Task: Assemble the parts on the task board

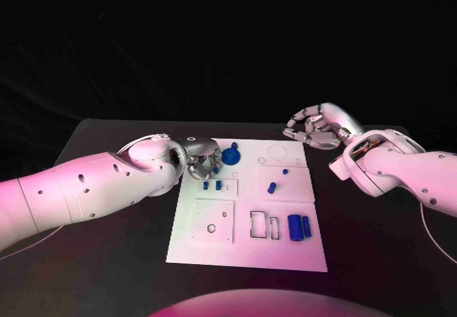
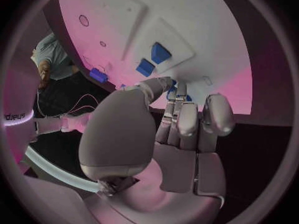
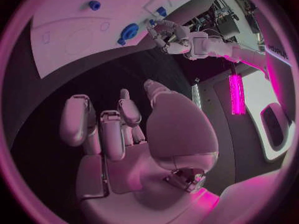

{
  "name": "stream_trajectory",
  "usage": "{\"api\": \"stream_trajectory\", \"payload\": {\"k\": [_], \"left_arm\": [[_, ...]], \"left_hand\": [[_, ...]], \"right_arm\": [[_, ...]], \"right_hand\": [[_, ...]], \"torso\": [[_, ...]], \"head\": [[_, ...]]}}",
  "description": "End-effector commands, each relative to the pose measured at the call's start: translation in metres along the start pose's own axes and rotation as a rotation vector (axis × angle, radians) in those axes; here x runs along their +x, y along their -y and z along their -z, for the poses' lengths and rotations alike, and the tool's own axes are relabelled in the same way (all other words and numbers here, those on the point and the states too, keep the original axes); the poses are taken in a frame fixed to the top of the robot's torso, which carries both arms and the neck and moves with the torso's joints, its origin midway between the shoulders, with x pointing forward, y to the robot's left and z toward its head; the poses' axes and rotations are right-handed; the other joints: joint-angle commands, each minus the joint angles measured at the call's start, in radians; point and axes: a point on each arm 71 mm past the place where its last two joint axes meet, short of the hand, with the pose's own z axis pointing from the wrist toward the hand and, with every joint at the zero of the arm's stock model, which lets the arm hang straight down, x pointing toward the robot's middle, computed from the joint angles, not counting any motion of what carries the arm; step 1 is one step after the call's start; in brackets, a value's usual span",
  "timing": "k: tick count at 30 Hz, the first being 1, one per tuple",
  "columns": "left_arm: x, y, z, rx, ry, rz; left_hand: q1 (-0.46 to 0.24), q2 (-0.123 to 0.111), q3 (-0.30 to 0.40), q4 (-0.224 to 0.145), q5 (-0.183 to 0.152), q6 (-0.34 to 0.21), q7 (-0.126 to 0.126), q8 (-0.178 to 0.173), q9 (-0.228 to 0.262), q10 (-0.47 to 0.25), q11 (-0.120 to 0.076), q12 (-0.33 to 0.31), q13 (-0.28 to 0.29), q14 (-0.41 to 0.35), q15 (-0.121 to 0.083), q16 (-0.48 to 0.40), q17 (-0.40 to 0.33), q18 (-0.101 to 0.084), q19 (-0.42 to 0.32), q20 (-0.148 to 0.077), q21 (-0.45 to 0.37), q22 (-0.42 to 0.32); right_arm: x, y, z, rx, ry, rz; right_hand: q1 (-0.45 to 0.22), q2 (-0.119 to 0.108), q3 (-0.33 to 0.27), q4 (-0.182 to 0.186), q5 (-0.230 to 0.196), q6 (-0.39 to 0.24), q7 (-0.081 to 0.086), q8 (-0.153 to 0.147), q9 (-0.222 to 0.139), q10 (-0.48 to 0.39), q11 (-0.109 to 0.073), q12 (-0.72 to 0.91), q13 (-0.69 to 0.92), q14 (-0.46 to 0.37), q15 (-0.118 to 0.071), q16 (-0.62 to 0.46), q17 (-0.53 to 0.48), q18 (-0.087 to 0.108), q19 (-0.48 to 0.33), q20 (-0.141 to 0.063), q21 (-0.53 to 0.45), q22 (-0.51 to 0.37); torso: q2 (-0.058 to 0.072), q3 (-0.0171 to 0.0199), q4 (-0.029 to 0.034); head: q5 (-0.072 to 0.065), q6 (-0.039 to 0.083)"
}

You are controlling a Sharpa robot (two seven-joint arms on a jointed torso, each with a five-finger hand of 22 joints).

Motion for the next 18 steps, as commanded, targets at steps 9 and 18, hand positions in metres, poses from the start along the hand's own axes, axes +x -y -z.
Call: {"api": "stream_trajectory", "payload": {"k": [9,18], "left_arm": [[0.0006,0.0003,-0.0001,0.007,-0.009,-0.003],[0.0003,0.0007,0.0009,0.015,-0.003,-0.002]], "left_hand": [[-0.007,-0.001,0.002,-0.004,-0.003,0.036,-0.002,0.011,0.007,0.007,0.0,-0.009,0.004,-0.006,-0.001,-0.003,-0.002,-0.006,-0.005,0.001,-0.003,0.0],[-0.008,-0.008,0.001,-0.006,-0.003,0.037,-0.003,0.007,0.006,-0.012,0.003,-0.026,0.003,-0.009,0.001,-0.004,-0.005,-0.004,-0.013,0.002,-0.012,-0.012]], "right_arm": [[0.0008,-0.0005,0.0,-0.01,-0.007,0.008],[0.0009,-0.0003,-0.0001,-0.01,-0.006,0.008]], "right_hand": [[0.008,0.002,-0.002,-0.001,0.005,-0.003,-0.003,0.003,0.001,-0.006,-0.002,-0.005,-0.001,0.059,-0.007,-0.003,0.094,0.021,-0.005,-0.001,-0.006,0.044],[0.008,0.002,-0.002,-0.001,0.005,-0.003,-0.003,0.003,0.001,-0.006,-0.002,-0.005,-0.001,0.059,-0.007,-0.003,0.094,0.021,-0.005,-0.001,-0.006,0.044]], "torso": [[0.0,-0.0007,0.0001],[0.0,-0.0006,0.0006]], "head": [[-0.001,-0.001],[-0.001,0.0]]}}
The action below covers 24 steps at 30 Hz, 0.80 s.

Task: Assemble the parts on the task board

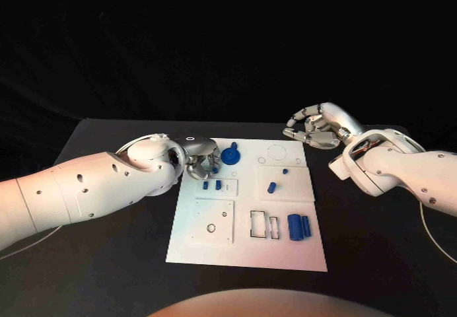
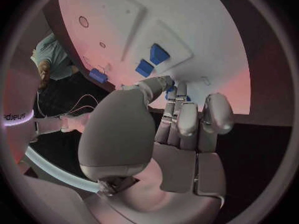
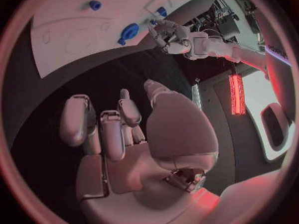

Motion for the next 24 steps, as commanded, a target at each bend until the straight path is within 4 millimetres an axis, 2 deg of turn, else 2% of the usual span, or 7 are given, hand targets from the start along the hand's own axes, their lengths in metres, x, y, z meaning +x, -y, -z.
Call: {"api": "stream_trajectory", "payload": {"k": [1,24], "left_arm": [[0.0002,0.0023,0.0,0.016,-0.003,-0.001],[0.0004,0.0003,0.0012,0.006,0.0,-0.001]], "left_hand": [[-0.003,-0.003,0.001,-0.006,-0.003,-0.001,0.0,0.0,-0.001,-0.008,-0.001,-0.005,-0.001,-0.007,-0.001,-0.004,-0.001,-0.004,-0.003,0.0,-0.003,0.001],[0.0,-0.009,0.009,-0.013,-0.002,-0.042,0.018,-0.036,-0.014,-0.015,0.01,-0.019,0.003,-0.012,0.007,-0.005,-0.009,-0.003,-0.007,0.006,-0.007,-0.004]], "right_arm": [[0.001,-0.0008,0.0,-0.011,-0.007,0.007],[0.0015,-0.0006,-0.0002,-0.01,-0.006,0.007]], "right_hand": [[0.008,0.002,-0.002,-0.001,0.005,-0.003,-0.003,0.003,0.001,-0.006,-0.002,-0.005,-0.001,0.059,-0.007,-0.003,0.094,0.021,-0.005,-0.001,-0.006,0.045],[0.008,0.001,-0.003,-0.001,0.005,-0.005,-0.002,0.003,0.001,-0.008,-0.002,-0.008,-0.004,0.059,-0.007,-0.005,0.091,0.022,-0.007,-0.001,-0.01,0.043]], "torso": [[0.0,-0.0002,0.0006],[0.0,0.0004,-0.0003]], "head": [[0.0,0.001],[0.002,0.001]]}}
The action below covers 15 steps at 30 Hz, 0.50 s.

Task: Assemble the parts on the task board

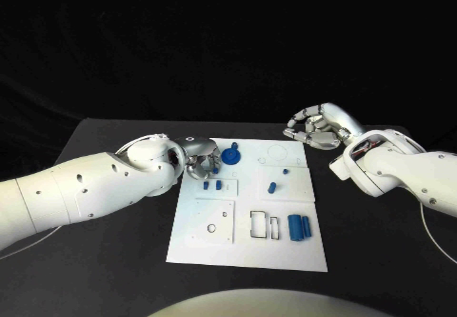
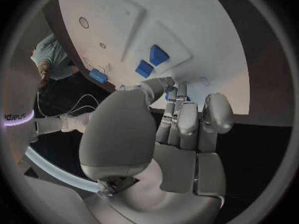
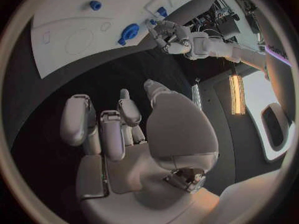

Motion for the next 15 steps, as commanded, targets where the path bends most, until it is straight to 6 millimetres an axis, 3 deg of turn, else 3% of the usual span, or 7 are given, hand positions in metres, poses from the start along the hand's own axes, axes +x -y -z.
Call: {"api": "stream_trajectory", "payload": {"k": [1,15], "left_arm": [[0.0,0.0015,-0.0001,0.007,-0.001,-0.001],[0.0006,-0.0006,0.0018,0.001,-0.005,-0.001]], "left_hand": [[0.0,-0.009,0.002,-0.006,-0.002,-0.006,-0.001,-0.004,-0.001,-0.005,0.001,-0.003,0.001,-0.007,0.002,-0.005,-0.002,-0.003,-0.003,0.003,-0.004,-0.001],[0.008,-0.006,0.009,-0.011,-0.001,-0.006,0.001,-0.008,-0.002,-0.005,0.002,-0.005,0.002,-0.008,0.004,-0.005,-0.003,-0.003,-0.003,0.004,-0.003,0.0]], "right_arm": [[0.001,-0.0009,0.0,-0.011,-0.006,0.007],[0.0012,-0.0007,0.0002,-0.011,-0.007,0.007]], "right_hand": [[0.008,0.001,-0.003,-0.001,0.005,-0.005,-0.002,0.003,0.001,-0.008,-0.002,-0.004,-0.001,0.059,-0.007,-0.005,0.091,0.006,-0.007,-0.001,-0.007,0.043],[0.008,0.001,-0.003,-0.001,0.005,-0.005,-0.002,0.003,0.001,-0.008,-0.002,-0.004,-0.001,0.059,-0.007,-0.005,0.091,0.006,-0.007,-0.001,-0.007,0.043]], "torso": [[0.0,0.0002,-0.0001],[0.0,-0.0001,0.0004]], "head": [[-0.001,0.001],[-0.001,0.002]]}}
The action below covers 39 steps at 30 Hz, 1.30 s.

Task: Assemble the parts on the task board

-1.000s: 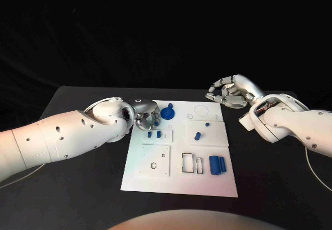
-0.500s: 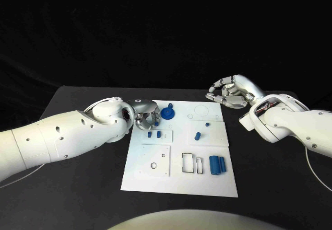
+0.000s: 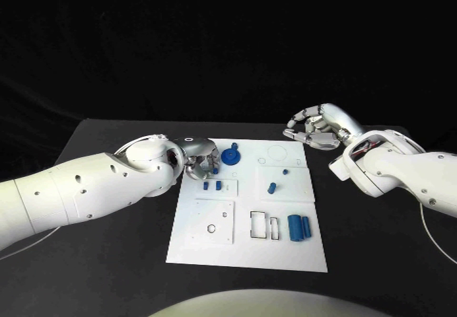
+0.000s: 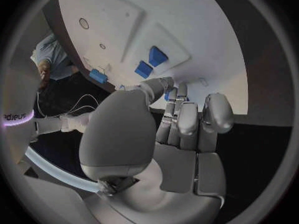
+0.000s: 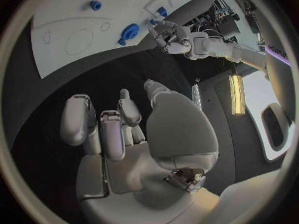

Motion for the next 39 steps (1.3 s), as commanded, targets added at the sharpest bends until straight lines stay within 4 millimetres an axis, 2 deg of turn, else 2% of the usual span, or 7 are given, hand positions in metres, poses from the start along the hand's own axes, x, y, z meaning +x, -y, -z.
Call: {"api": "stream_trajectory", "payload": {"k": [1,8,15,17,22,29,39], "left_arm": [[0.0,0.0,0.001,0.003,-0.004,-0.001],[-0.001,-0.008,0.007,-0.016,0.014,-0.002],[-0.012,-0.026,0.017,-0.048,0.114,0.043],[-0.017,-0.03,0.021,-0.044,0.169,0.105],[-0.026,-0.043,0.03,-0.033,0.274,0.469],[-0.031,-0.049,0.046,0.07,0.356,1.108],[-0.035,-0.045,0.059,0.156,0.423,1.353]], "left_hand": [[0.009,-0.005,0.003,-0.005,-0.001,-0.006,0.001,-0.004,-0.001,-0.003,0.0,-0.005,0.002,-0.005,0.0,-0.005,-0.001,-0.003,-0.003,0.004,-0.003,0.0],[0.014,-0.008,0.009,-0.012,0.0,-0.012,0.003,-0.013,-0.004,-0.01,0.004,-0.011,0.002,-0.01,0.002,-0.009,-0.012,-0.001,-0.008,0.006,-0.009,-0.009],[0.023,-0.008,0.036,-0.021,0.0,-0.034,0.026,-0.039,-0.015,-0.038,0.021,-0.034,-0.005,-0.05,0.014,-0.048,-0.11,0.015,-0.052,0.014,-0.062,-0.077],[0.019,-0.009,0.041,-0.02,-0.003,-0.01,0.023,-0.028,-0.01,-0.047,0.022,-0.039,-0.008,-0.111,0.015,-0.112,-0.249,0.037,-0.112,0.017,-0.136,-0.17],[-0.001,0.001,0.029,-0.005,-0.008,-0.001,0.009,-0.026,-0.009,-0.006,0.008,-0.012,-0.001,-0.212,0.005,-0.234,-0.45,0.078,-0.243,0.009,-0.306,-0.363],[-0.027,0.015,-0.053,0.011,-0.009,-0.009,0.0,-0.029,-0.008,0.038,-0.004,0.056,0.028,-0.382,0.01,-0.339,-0.497,0.082,-0.397,0.018,-0.459,-0.461],[-0.042,0.027,-0.117,0.028,-0.007,-0.002,-0.005,-0.023,-0.004,0.021,-0.005,0.088,0.044,-0.416,0.014,-0.361,-0.516,0.084,-0.406,0.028,-0.529,-0.505]], "right_arm": [[0.001,-0.001,0.0,-0.011,-0.007,0.007],[0.0,0.001,0.0,-0.004,-0.008,0.012],[0.003,0.006,0.001,0.011,-0.09,0.069],[0.006,0.007,0.002,0.012,-0.145,0.11],[0.015,0.007,0.006,-0.013,-0.266,0.271],[0.029,0.005,0.015,-0.045,-0.374,0.581],[0.04,-0.001,0.02,-0.062,-0.359,0.718]], "right_hand": [[0.008,0.001,-0.003,-0.001,0.005,-0.005,-0.002,0.003,0.001,-0.008,-0.002,-0.004,-0.001,0.059,-0.007,-0.005,0.09,0.006,-0.007,-0.001,-0.007,0.043],[0.013,-0.001,-0.003,-0.003,0.005,-0.01,-0.001,0.003,0.001,-0.022,-0.001,-0.02,-0.016,0.056,-0.007,-0.012,0.079,0.009,-0.014,-0.001,-0.022,0.035],[0.168,-0.006,0.106,-0.043,-0.034,-0.023,0.009,-0.006,-0.01,-0.351,0.01,-0.539,-0.446,-0.014,-0.004,-0.177,-0.143,0.046,-0.105,-0.004,-0.228,-0.08],[0.208,-0.054,0.207,-0.063,-0.051,0.006,0.022,-0.031,-0.032,-0.301,0.025,-0.709,-0.608,-0.004,0.001,-0.192,-0.155,0.04,-0.091,0.006,-0.223,-0.076],[0.232,-0.085,0.309,-0.116,-0.076,0.063,0.016,-0.05,-0.056,-0.264,0.018,-0.869,-0.765,0.035,0.01,-0.132,-0.082,0.02,-0.025,0.005,-0.102,-0.001],[0.183,-0.118,0.337,-0.142,-0.109,0.101,0.001,-0.073,-0.081,-0.204,0.018,-0.962,-0.873,0.04,0.005,-0.106,-0.054,0.006,0.004,0.007,-0.031,0.048],[0.149,-0.141,0.33,-0.144,-0.122,0.097,0.007,-0.098,-0.1,-0.22,0.028,-1.018,-0.929,0.042,0.012,-0.094,-0.042,0.003,0.009,0.011,-0.019,0.06]], "torso": [[0.0,-0.0003,0.0],[0.0,-0.0007,-0.0004],[-0.002,-0.0008,0.0],[-0.002,-0.0012,-0.0002],[-0.001,-0.0007,-0.0024],[0.0,-0.0017,-0.0018],[0.001,-0.004,-0.0006]], "head": [[0.0,0.001],[-0.001,0.003],[-0.009,0.016],[-0.021,0.02],[-0.051,0.031],[-0.087,0.04],[-0.104,0.043]]}}
